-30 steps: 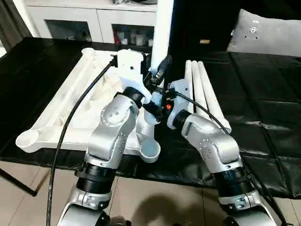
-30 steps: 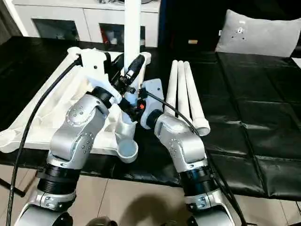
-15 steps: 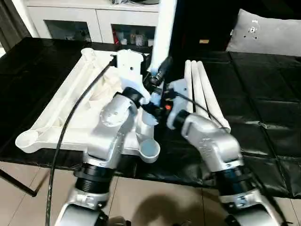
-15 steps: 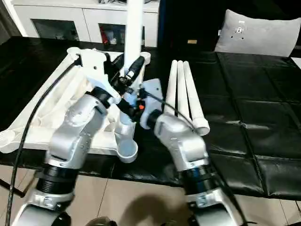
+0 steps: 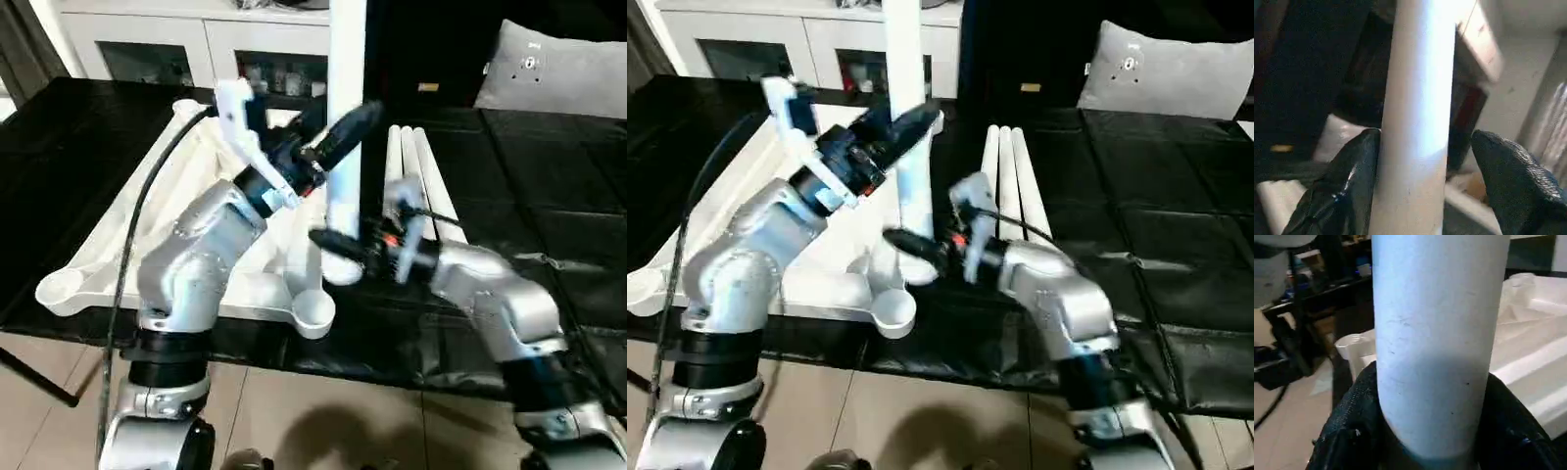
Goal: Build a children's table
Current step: Move to table
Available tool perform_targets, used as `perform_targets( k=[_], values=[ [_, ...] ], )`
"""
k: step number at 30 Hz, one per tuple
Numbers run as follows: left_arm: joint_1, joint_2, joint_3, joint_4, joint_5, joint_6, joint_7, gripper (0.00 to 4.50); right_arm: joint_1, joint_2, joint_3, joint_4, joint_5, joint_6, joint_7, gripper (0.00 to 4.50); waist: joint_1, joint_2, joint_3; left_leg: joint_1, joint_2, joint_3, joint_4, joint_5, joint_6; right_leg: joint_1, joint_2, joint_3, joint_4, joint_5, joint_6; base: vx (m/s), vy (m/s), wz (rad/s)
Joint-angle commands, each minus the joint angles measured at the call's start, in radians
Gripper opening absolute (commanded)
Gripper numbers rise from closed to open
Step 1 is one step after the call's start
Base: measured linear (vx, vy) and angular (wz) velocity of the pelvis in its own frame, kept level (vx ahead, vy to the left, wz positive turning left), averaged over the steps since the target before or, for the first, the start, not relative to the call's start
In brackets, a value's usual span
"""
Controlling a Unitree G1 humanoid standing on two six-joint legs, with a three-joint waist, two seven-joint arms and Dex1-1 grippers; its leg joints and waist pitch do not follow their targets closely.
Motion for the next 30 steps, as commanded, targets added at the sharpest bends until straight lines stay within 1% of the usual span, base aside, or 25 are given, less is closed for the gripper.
perform_targets(
  k=[1, 2, 4, 5, 6, 7, 9, 11, 12, 15, 17, 22, 25, 27, 28, 30],
  values=[
    [-0.01, -0.006, 0.015, -0.02, -0.045, 0.025, -0.006, 3.2, 0.005, -0.012, 0.0, -0.036, 0.026, 0.011, 0.035, 1.95, 0.005, -0.006, -0.074, -0.003, 0.053, -0.011, -0.069, -0.068, 0.04, 0.07, -0.086, 0.054, -0.071, -0.123, -0.222, 0.0, 0.0, 0.0],
    [-0.009, -0.005, 0.011, -0.018, -0.041, 0.029, -0.009, 3.02, 0.008, -0.015, 0.002, -0.044, 0.034, 0.015, 0.047, 1.95, 0.006, -0.007, -0.074, -0.001, 0.053, -0.01, -0.069, -0.071, 0.039, 0.069, -0.085, 0.054, -0.072, -0.133, -0.217, 0.0, 0.0, 0.0],
    [-0.005, 0.002, -0.002, -0.013, -0.025, 0.038, -0.018, 2.99, 0.012, -0.022, 0.006, -0.057, 0.048, 0.024, 0.069, 1.95, 0.008, -0.006, -0.074, 0.001, 0.055, -0.01, -0.07, -0.076, 0.04, 0.066, -0.084, 0.054, -0.077, -0.166, -0.195, 0.0, 0.0, 0.0],
    [-0.004, 0.003, -0.003, -0.012, -0.022, 0.038, -0.02, 2.76, 0.013, -0.022, 0.007, -0.058, 0.05, 0.026, 0.071, 1.95, 0.009, -0.006, -0.074, 0.002, 0.055, -0.012, -0.071, -0.069, 0.04, 0.066, -0.084, 0.054, -0.076, -0.163, -0.189, 0.0, 0.0, 0.0],
    [-0.002, 0.006, -0.007, -0.011, -0.022, 0.043, -0.021, 2.76, 0.014, -0.024, 0.008, -0.062, 0.055, 0.028, 0.08, 1.95, 0.01, -0.005, -0.074, 0.002, 0.055, -0.012, -0.071, -0.067, 0.04, 0.065, -0.084, 0.054, -0.076, -0.162, -0.189, 0.0, 0.0, 0.0],
    [-0.001, 0.006, -0.006, -0.008, -0.025, 0.045, -0.018, 2.63, 0.016, -0.027, 0.01, -0.067, 0.06, 0.032, 0.09, 1.95, 0.01, -0.004, -0.075, 0.002, 0.056, -0.012, -0.071, -0.067, 0.039, 0.065, -0.083, 0.054, -0.075, -0.157, -0.188, 0.0, 0.0, 0.0],
    [-0.001, 0.005, -0.001, -0.006, -0.037, 0.051, -0.007, 2.55, 0.018, -0.031, 0.014, -0.072, 0.064, 0.037, 0.104, 1.95, 0.011, -0.005, -0.075, 0.002, 0.056, -0.012, -0.07, -0.06, 0.039, 0.065, -0.084, 0.054, -0.074, -0.141, -0.193, 0.0, 0.0, 0.0],
    [-0.005, 0.003, 0.009, 0.005, -0.037, 0.046, 0.014, 2.32, 0.02, -0.03, 0.015, -0.076, 0.063, 0.039, 0.109, 1.95, 0.011, -0.006, -0.076, 0.0, 0.055, -0.013, -0.069, -0.049, 0.039, 0.066, -0.083, 0.054, -0.07, -0.117, -0.2, 0.0, 0.0, 0.0],
    [-0.008, 0.002, 0.013, 0.01, -0.036, 0.043, 0.019, 2.22, 0.021, -0.03, 0.016, -0.077, 0.062, 0.038, 0.11, 1.95, 0.011, -0.004, -0.076, 0.0, 0.055, -0.013, -0.069, -0.051, 0.039, 0.066, -0.083, 0.053, -0.071, -0.118, -0.2, 0.0, 0.0, 0.0],
    [-0.01, 0.003, 0.019, 0.017, -0.029, 0.041, 0.021, 2.13, 0.021, -0.029, 0.016, -0.078, 0.06, 0.037, 0.111, 1.95, 0.011, -0.005, -0.076, 0.001, 0.055, -0.012, -0.07, -0.057, 0.037, 0.066, -0.084, 0.053, -0.073, -0.131, -0.196, 0.0, 0.0, 0.0],
    [-0.009, 0.003, 0.021, 0.017, -0.028, 0.041, 0.02, 1.94, 0.021, -0.028, 0.017, -0.078, 0.057, 0.034, 0.109, 1.95, 0.011, -0.004, -0.075, 0.001, 0.055, -0.013, -0.07, -0.061, 0.033, 0.066, -0.084, 0.053, -0.074, -0.141, -0.194, 0.0, 0.0, 0.0],
    [-0.004, 0.0, 0.024, 0.015, -0.034, 0.043, 0.026, 1.84, 0.02, -0.027, 0.019, -0.077, 0.047, 0.026, 0.102, 1.95, 0.011, -0.005, -0.076, 0.0, 0.054, -0.012, -0.069, -0.056, 0.032, 0.067, -0.084, 0.053, -0.074, -0.138, -0.19, 0.0, 0.0, 0.0],
    [0.0, -0.003, 0.023, 0.016, -0.032, 0.039, 0.031, 1.83, 0.021, -0.026, 0.018, -0.076, 0.042, 0.022, 0.099, 1.95, 0.011, -0.002, -0.076, 0.0, 0.055, -0.013, -0.069, -0.055, 0.032, 0.066, -0.083, 0.053, -0.073, -0.131, -0.193, 0.0, 0.0, 0.0],
    [0.0, -0.004, 0.023, 0.016, -0.031, 0.039, 0.031, 1.83, 0.021, -0.026, 0.018, -0.076, 0.041, 0.021, 0.098, 1.95, 0.011, -0.003, -0.076, 0.0, 0.054, -0.013, -0.069, -0.056, 0.032, 0.067, -0.083, 0.053, -0.074, -0.128, -0.193, 0.0, 0.0, 0.0],
    [0.001, -0.004, 0.022, 0.016, -0.028, 0.038, 0.032, 1.83, 0.021, -0.025, 0.018, -0.074, 0.038, 0.017, 0.096, 1.95, 0.011, -0.001, -0.077, 0.0, 0.054, -0.013, -0.069, -0.055, 0.032, 0.067, -0.083, 0.053, -0.073, -0.128, -0.194, 0.0, 0.0, 0.0],
    [-0.001, -0.005, 0.023, 0.015, -0.019, 0.034, 0.041, 1.83, 0.02, -0.025, 0.02, -0.068, 0.013, -0.007, 0.075, 1.95, 0.011, -0.002, -0.077, 0.0, 0.055, -0.013, -0.069, -0.054, 0.032, 0.067, -0.083, 0.053, -0.073, -0.124, -0.194, 0.0, 0.0, 0.0]
  ],
)
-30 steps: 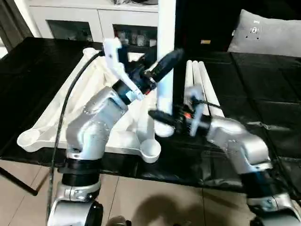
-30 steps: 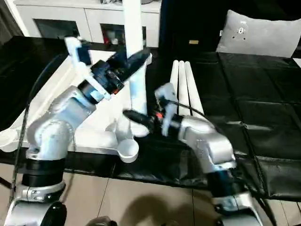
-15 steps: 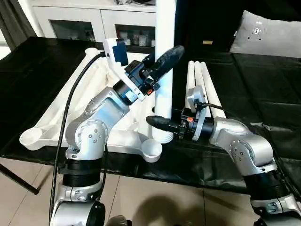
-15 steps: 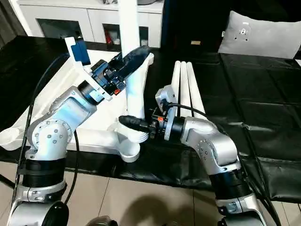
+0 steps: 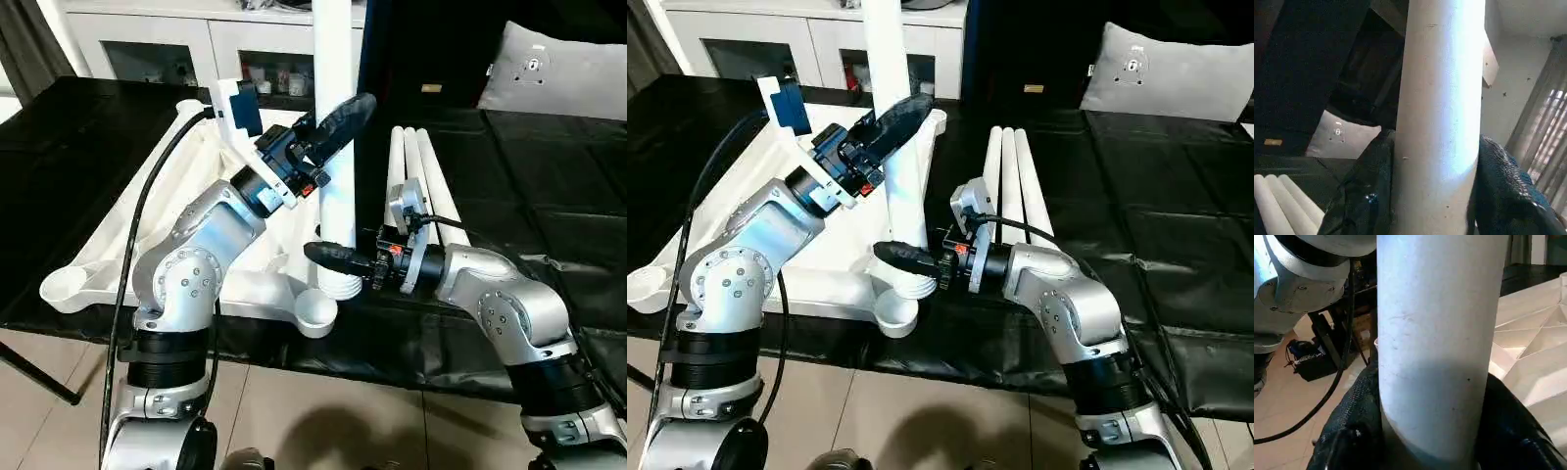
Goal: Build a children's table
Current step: Move to table
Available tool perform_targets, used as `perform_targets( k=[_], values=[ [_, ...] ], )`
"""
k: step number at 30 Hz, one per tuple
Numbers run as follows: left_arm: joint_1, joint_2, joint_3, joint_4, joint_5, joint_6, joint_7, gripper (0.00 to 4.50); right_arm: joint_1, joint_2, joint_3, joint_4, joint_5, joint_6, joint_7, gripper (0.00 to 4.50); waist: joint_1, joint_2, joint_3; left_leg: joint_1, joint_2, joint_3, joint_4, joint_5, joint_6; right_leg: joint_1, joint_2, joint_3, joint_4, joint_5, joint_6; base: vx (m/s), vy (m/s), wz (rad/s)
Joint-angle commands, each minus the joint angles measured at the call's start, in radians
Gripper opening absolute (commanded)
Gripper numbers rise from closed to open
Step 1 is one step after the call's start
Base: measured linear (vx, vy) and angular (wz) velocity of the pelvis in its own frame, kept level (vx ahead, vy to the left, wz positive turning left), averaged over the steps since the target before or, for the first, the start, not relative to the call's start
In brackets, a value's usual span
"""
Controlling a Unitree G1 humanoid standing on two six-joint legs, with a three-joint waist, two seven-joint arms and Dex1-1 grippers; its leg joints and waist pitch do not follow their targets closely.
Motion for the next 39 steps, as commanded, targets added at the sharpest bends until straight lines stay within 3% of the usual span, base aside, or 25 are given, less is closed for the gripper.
perform_targets(
  k=[1, 2, 3, 4, 7, 8, 10, 15, 20, 30, 34, 39],
  values=[
    [-0.004, -0.005, 0.015, 0.018, 0.011, -0.006, 0.045, 1.83, 0.005, 0.004, 0.006, -0.016, -0.037, -0.046, -0.024, 1.95, 0.003, -0.002, -0.077, -0.001, 0.055, -0.014, -0.07, -0.057, 0.03, 0.066, -0.083, 0.053, -0.072, -0.125, -0.194, 0.0, 0.0, 0.0],
    [-0.015, -0.006, 0.019, 0.027, 0.032, -0.014, 0.072, 1.83, -0.004, 0.013, -0.007, 0.001, -0.036, -0.04, -0.046, 1.95, 0.002, -0.003, -0.076, -0.001, 0.054, -0.014, -0.07, -0.06, 0.03, 0.067, -0.084, 0.053, -0.072, -0.125, -0.194, 0.0, 0.0, 0.0],
    [-0.029, -0.006, 0.025, 0.041, 0.051, -0.016, 0.104, 1.83, -0.012, 0.021, -0.017, 0.015, -0.04, -0.046, -0.063, 2.51, 0.001, -0.003, -0.077, -0.001, 0.054, -0.014, -0.07, -0.059, 0.031, 0.066, -0.083, 0.053, -0.072, -0.123, -0.193, 0.0, 0.0, 0.0],
    [-0.029, -0.006, 0.025, 0.041, 0.051, -0.016, 0.104, 1.83, -0.012, 0.021, -0.017, 0.015, -0.04, -0.046, -0.063, 2.65, 0.0, -0.002, -0.076, 0.0, 0.054, -0.013, -0.07, -0.063, 0.03, 0.065, -0.082, 0.053, -0.073, -0.129, -0.193, 0.0, 0.0, 0.0],
    [-0.054, -0.006, 0.045, 0.078, 0.075, -0.002, 0.173, 1.83, -0.024, 0.034, -0.039, 0.032, -0.034, -0.056, -0.083, 2.66, 0.002, -0.003, -0.076, 0.001, 0.051, -0.013, -0.07, -0.068, 0.019, 0.067, -0.082, 0.052, -0.075, -0.148, -0.177, 0.0, 0.0, 0.0],
    [-0.065, -0.004, 0.056, 0.099, 0.09, 0.006, 0.214, 1.81, -0.03, 0.042, -0.055, 0.038, -0.021, -0.054, -0.089, 2.96, 0.0, -0.003, -0.076, 0.0, 0.05, -0.014, -0.07, -0.07, 0.019, 0.067, -0.081, 0.052, -0.074, -0.151, -0.173, 0.0, 0.0, 0.0],
    [-0.075, -0.003, 0.067, 0.121, 0.108, 0.007, 0.253, 1.79, -0.034, 0.048, -0.071, 0.042, -0.007, -0.053, -0.093, 3.04, 0.002, -0.005, -0.078, 0.0, 0.05, -0.014, -0.069, -0.06, 0.025, 0.067, -0.082, 0.052, -0.075, -0.145, -0.17, 0.0, 0.0, 0.0],
    [-0.072, -0.002, 0.074, 0.137, 0.138, 0.002, 0.308, 1.79, -0.032, 0.078, -0.172, 0.026, 0.088, -0.026, -0.135, 3.48, 0.005, -0.008, -0.082, -0.001, 0.053, -0.014, -0.066, -0.006, 0.057, 0.065, -0.083, 0.051, -0.062, -0.045, -0.206, 0.0, 0.0, 0.0],
    [-0.072, -0.008, 0.079, 0.136, 0.144, 0.006, 0.333, 1.79, -0.026, 0.076, -0.199, 0.02, 0.091, -0.025, -0.152, 3.82, 0.007, -0.01, -0.08, -0.001, 0.052, -0.012, -0.067, -0.026, 0.051, 0.066, -0.085, 0.051, -0.068, -0.095, -0.199, 0.0, 0.0, 0.0],
    [-0.077, 0.01, 0.009, 0.117, 0.231, -0.057, 0.313, 1.79, -0.036, 0.07, -0.176, 0.034, 0.034, 0.002, -0.243, 3.94, 0.005, -0.008, -0.079, -0.002, 0.052, -0.013, -0.069, -0.03, 0.036, 0.064, -0.084, 0.051, -0.072, -0.114, -0.177, 0.0, 0.0, 0.0],
    [-0.048, 0.017, -0.112, 0.091, 0.377, -0.178, 0.298, 1.79, -0.044, 0.104, -0.101, 0.018, -0.03, 0.014, -0.312, 3.94, 0.003, -0.013, -0.079, -0.002, 0.055, -0.014, -0.071, -0.024, 0.036, 0.063, -0.086, 0.052, -0.072, -0.122, -0.165, 0.0, 0.0, 0.0],
    [-0.034, 0.007, -0.153, 0.074, 0.423, -0.225, 0.3, 1.79, -0.049, 0.129, -0.067, 0.04, -0.068, -0.006, -0.335, 3.94, 0.002, -0.014, -0.076, -0.002, 0.055, -0.013, -0.074, -0.046, 0.02, 0.063, -0.089, 0.054, -0.072, -0.137, -0.163, 0.0, 0.0, 0.0]
  ],
)
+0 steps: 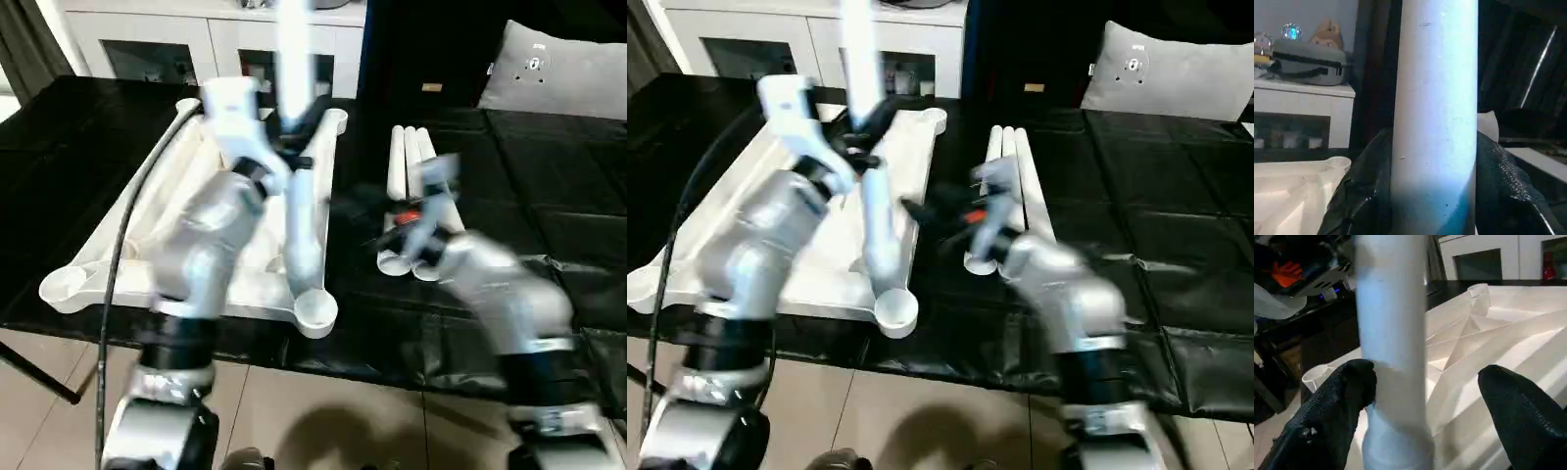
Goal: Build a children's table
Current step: Move to table
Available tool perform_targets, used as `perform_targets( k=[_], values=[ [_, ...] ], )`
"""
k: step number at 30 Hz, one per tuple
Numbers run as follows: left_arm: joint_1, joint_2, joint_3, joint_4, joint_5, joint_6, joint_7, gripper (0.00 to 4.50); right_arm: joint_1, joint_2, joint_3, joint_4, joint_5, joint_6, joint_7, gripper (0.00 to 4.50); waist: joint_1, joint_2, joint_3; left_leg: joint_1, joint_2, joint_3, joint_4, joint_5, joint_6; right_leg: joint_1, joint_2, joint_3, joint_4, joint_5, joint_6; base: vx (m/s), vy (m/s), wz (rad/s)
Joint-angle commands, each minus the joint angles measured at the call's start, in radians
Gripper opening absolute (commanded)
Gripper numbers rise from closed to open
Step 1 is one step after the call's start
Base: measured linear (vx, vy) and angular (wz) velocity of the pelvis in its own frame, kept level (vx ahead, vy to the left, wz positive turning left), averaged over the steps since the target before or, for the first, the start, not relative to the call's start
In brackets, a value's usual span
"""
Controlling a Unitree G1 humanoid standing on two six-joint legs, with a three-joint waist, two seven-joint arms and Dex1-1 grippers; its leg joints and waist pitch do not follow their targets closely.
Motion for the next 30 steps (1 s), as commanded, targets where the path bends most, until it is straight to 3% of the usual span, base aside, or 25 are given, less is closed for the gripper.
perform_targets(
  k=[1, 13, 22, 30],
  values=[
    [0.001, -0.003, -0.019, -0.03, 0.024, -0.029, -0.007, 1.79, -0.023, 0.004, 0.01, 0.004, -0.019, -0.017, -0.009, 3.94, 0.002, -0.013, -0.076, 0.0, 0.055, -0.012, -0.074, -0.052, 0.016, 0.064, -0.089, 0.056, -0.073, -0.145, -0.16, 0.0, 0.0, 0.0],
    [0.011, -0.009, -0.053, -0.026, 0.074, -0.077, -0.033, 1.79, -0.037, 0.059, 0.053, 0.062, -0.061, -0.06, -0.012, 3.94, 0.0, -0.013, -0.077, -0.001, 0.055, -0.012, -0.074, -0.045, 0.014, 0.063, -0.09, 0.056, -0.068, -0.122, -0.173, 0.0, 0.0, 0.0],
    [0.013, -0.019, -0.065, -0.03, 0.083, -0.081, -0.048, 1.79, -0.057, 0.08, 0.054, 0.121, -0.085, -0.084, -0.03, 3.94, 0.0, -0.013, -0.077, -0.001, 0.056, -0.012, -0.074, -0.042, 0.014, 0.063, -0.091, 0.057, -0.066, -0.103, -0.179, 0.0, 0.0, 0.0],
    [0.018, -0.024, -0.073, -0.035, 0.086, -0.081, -0.057, 1.79, -0.055, 0.089, 0.049, 0.137, -0.091, -0.098, -0.031, 3.2, 0.0, -0.011, -0.077, 0.0, 0.056, -0.012, -0.073, -0.042, 0.017, 0.063, -0.09, 0.057, -0.065, -0.09, -0.183, 0.0, 0.0, 0.0]
  ],
)
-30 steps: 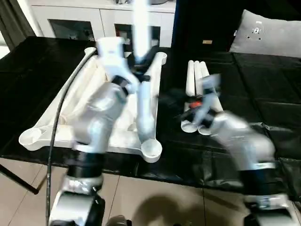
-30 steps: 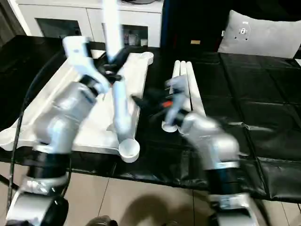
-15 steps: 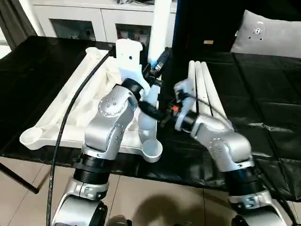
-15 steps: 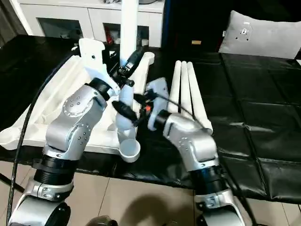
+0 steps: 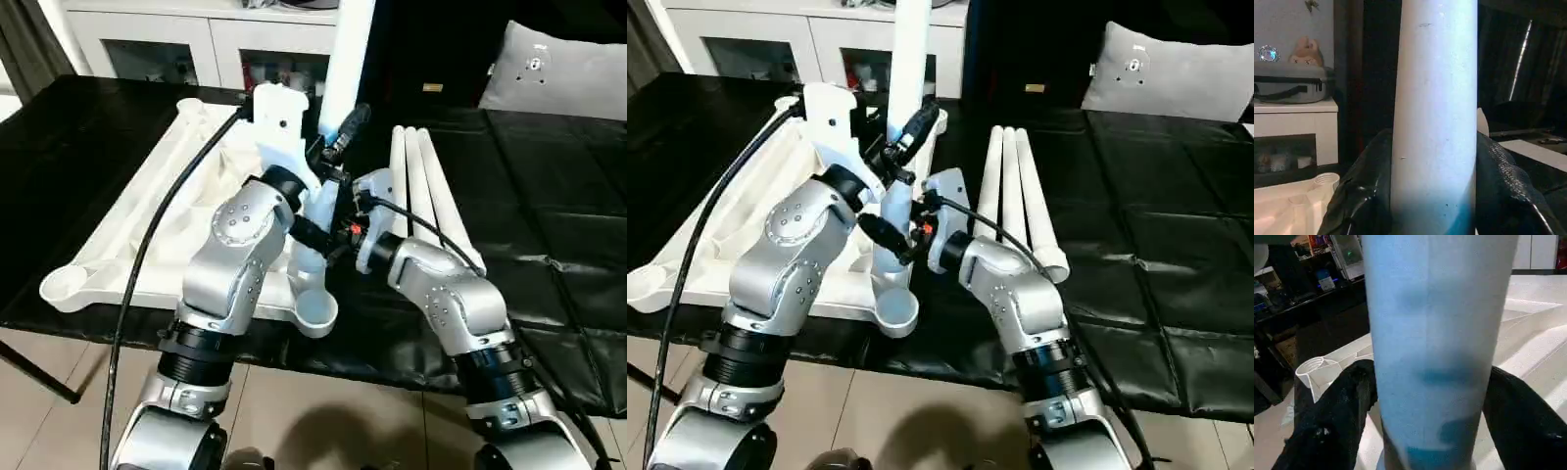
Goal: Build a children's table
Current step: Move to table
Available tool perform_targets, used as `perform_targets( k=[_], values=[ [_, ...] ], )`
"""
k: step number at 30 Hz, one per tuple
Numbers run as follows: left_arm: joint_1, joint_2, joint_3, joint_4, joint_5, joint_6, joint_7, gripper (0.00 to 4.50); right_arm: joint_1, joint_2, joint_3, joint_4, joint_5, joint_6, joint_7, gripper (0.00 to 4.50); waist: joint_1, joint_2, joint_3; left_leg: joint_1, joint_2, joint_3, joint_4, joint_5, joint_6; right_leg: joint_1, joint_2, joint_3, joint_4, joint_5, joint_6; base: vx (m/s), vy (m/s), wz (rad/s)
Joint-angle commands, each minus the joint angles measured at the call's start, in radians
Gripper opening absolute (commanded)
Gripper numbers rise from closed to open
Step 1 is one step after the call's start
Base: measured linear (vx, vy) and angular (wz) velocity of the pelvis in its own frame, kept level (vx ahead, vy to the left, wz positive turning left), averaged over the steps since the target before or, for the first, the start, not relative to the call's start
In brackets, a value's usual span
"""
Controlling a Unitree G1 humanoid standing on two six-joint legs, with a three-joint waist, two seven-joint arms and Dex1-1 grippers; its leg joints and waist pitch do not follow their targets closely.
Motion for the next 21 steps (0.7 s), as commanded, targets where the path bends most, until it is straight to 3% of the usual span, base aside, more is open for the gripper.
perform_targets(
  k=[1, 15, 18, 19, 21],
  values=[
    [0.006, -0.002, -0.009, -0.034, 0.006, -0.008, -0.011, 1.79, -0.013, 0.004, -0.009, 0.01, -0.012, -0.013, -0.001, 3.15, 0.0, -0.01, -0.077, -0.001, 0.056, -0.012, -0.074, -0.044, 0.019, 0.064, -0.091, 0.057, -0.066, -0.095, -0.184, 0.0, 0.0, 0.0],
    [0.005, -0.01, -0.01, -0.041, 0.009, -0.002, -0.022, 1.79, -0.008, 0.007, -0.009, 0.025, -0.01, -0.011, 0.004, 1.97, 0.0, -0.009, -0.077, 0.0, 0.056, -0.012, -0.074, -0.049, 0.018, 0.064, -0.091, 0.057, -0.066, -0.093, -0.185, 0.0, 0.0, 0.0],
    [0.005, -0.011, -0.011, -0.043, 0.01, -0.001, -0.022, 1.79, -0.006, 0.009, -0.01, 0.017, -0.001, 0.002, 0.008, 1.96, 0.0, -0.009, -0.077, 0.0, 0.057, -0.013, -0.074, -0.05, 0.018, 0.064, -0.09, 0.057, -0.066, -0.093, -0.184, 0.0, 0.0, 0.0],
    [0.005, -0.012, -0.01, -0.043, 0.01, -0.002, -0.023, 1.79, -0.005, 0.011, -0.013, 0.015, 0.007, 0.012, 0.009, 2.48, 0.0, -0.009, -0.077, 0.0, 0.056, -0.013, -0.074, -0.048, 0.019, 0.064, -0.09, 0.057, -0.065, -0.091, -0.184, 0.0, 0.0, 0.0],
    [0.005, -0.013, -0.01, -0.042, 0.012, -0.003, -0.024, 1.79, -0.006, 0.012, -0.015, 0.016, 0.015, 0.022, 0.015, 2.61, 0.0, -0.008, -0.077, 0.0, 0.056, -0.013, -0.074, -0.048, 0.02, 0.064, -0.089, 0.057, -0.066, -0.092, -0.185, 0.0, 0.0, 0.0]
  ],
)
